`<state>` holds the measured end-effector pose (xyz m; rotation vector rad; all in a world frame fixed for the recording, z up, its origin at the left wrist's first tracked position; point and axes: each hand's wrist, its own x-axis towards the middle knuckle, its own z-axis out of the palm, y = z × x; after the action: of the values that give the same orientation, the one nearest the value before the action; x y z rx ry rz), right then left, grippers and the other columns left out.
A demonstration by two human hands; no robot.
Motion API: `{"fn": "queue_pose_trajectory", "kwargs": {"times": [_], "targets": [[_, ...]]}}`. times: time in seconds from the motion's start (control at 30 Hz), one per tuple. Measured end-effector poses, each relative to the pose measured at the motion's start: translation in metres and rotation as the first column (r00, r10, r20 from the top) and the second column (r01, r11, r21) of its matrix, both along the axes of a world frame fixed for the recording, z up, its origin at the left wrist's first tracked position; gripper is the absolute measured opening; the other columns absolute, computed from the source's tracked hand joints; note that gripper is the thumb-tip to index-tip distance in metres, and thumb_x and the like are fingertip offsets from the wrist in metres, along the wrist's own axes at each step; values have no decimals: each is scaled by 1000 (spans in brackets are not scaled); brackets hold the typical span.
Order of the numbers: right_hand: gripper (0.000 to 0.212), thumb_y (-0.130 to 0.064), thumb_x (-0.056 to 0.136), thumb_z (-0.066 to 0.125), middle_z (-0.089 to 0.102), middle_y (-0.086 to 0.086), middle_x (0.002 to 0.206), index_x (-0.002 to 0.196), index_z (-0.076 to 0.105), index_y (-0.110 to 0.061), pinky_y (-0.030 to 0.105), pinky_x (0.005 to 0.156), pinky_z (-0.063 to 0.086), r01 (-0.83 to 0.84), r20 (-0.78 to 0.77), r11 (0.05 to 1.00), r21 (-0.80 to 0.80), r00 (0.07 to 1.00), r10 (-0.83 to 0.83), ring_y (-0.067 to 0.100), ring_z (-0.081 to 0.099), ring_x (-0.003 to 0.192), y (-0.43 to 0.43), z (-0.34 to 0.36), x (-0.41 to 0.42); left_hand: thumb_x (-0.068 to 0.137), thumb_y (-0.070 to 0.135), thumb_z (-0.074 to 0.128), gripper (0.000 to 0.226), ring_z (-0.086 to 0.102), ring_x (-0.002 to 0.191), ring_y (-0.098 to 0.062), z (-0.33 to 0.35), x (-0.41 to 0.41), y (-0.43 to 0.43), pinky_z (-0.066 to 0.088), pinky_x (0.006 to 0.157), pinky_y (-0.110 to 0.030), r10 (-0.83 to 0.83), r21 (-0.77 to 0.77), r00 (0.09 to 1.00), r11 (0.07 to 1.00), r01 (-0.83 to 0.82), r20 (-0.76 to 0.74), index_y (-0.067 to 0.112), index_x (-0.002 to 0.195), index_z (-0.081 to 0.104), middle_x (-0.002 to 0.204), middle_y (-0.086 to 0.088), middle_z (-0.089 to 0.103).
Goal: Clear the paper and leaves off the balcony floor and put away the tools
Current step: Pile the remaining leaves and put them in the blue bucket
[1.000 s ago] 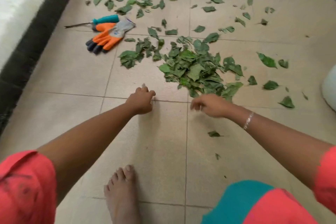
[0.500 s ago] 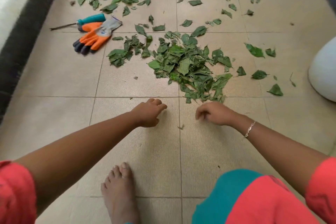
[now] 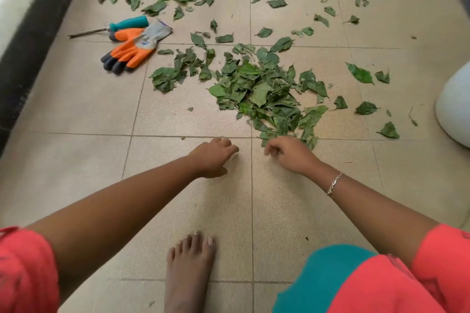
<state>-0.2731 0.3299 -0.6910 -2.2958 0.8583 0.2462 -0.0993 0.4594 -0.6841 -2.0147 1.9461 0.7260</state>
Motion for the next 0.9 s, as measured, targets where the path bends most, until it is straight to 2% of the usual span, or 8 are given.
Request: {"fn": "queue_pose_trajectory", "kwargs": {"times": [0.1, 0.27, 0.4, 0.5, 0.57, 0.67, 0.8, 0.9], "targets": [[37, 6, 78, 43, 60, -4, 84, 89, 69, -18, 34, 78, 51, -167, -234, 982, 82, 955, 182, 19, 61, 87, -12, -1, 0, 86, 30, 63, 59, 41, 123, -23, -2, -6, -21, 44, 95, -35, -42, -11, 999, 999, 42, 0, 17, 137, 36, 137, -7, 41], [39, 3, 89, 38, 55, -6, 96, 111, 64, -16, 26, 72, 47, -78, -127, 997, 22, 989, 80, 18, 58, 82, -69, 1, 38, 82, 32, 68, 55, 44, 117, -27, -9, -1, -70, 47, 89, -38, -7, -41, 1000, 999, 8, 15, 16, 127, 40, 129, -10, 44], [49, 8, 88, 40, 55, 9, 127, 129, 52, -18, 33, 90, 48, 70, -40, 991, -115, 996, -75, 24, 57, 107, -136, 14, 66, 82, 25, 69, 59, 43, 120, -30, -15, 13, -107, 45, 91, -40, -5, -17, 995, 1000, 7, 97, 12, 130, 37, 133, -14, 42], [44, 10, 85, 41, 60, 2, 107, 112, 63, -15, 29, 79, 47, 124, -54, 979, -163, 989, -134, 19, 57, 99, -148, 36, 49, 84, 14, 66, 59, 43, 119, -32, -20, 17, -122, 48, 90, -41, 9, 12, 993, 1000, -10, 114, 10, 133, 34, 131, -15, 42], [34, 9, 85, 44, 64, -1, 90, 99, 69, -10, 24, 73, 45, -41, -277, 994, 98, 958, 67, 15, 60, 85, -125, 42, 19, 86, 10, 62, 59, 41, 121, -32, -25, 17, -127, 47, 92, -42, 15, 35, 993, 999, -20, 117, 11, 136, 32, 133, -15, 40], [35, 2, 87, 47, 64, 6, 111, 116, 63, -10, 30, 86, 43, -185, -553, 927, 327, 758, 346, 22, 58, 101, -87, 35, -20, 87, 8, 58, 56, 39, 124, -33, -27, 17, -132, 44, 93, -40, 20, 56, 995, 998, -26, 101, 12, 136, 31, 135, -15, 39], [56, 5, 88, 41, 48, -1, 128, 139, 41, -19, 34, 96, 39, 189, -265, 982, 10, 948, -179, 21, 46, 120, -130, 55, -9, 87, 11, 60, 57, 37, 125, -33, -33, 19, -139, 43, 99, -40, 24, 78, 999, 997, -28, 46, 13, 135, 31, 137, -15, 38], [61, 13, 82, 37, 54, 6, 127, 135, 45, -17, 16, 72, 44, 215, -282, 976, -20, 936, -212, 21, 52, 110, -170, 86, 8, 83, 16, 66, 65, 38, 124, -33, -34, 20, -139, 43, 100, -40, 26, 111, 999, 993, -29, 33, 14, 137, 29, 137, -14, 37]]}}
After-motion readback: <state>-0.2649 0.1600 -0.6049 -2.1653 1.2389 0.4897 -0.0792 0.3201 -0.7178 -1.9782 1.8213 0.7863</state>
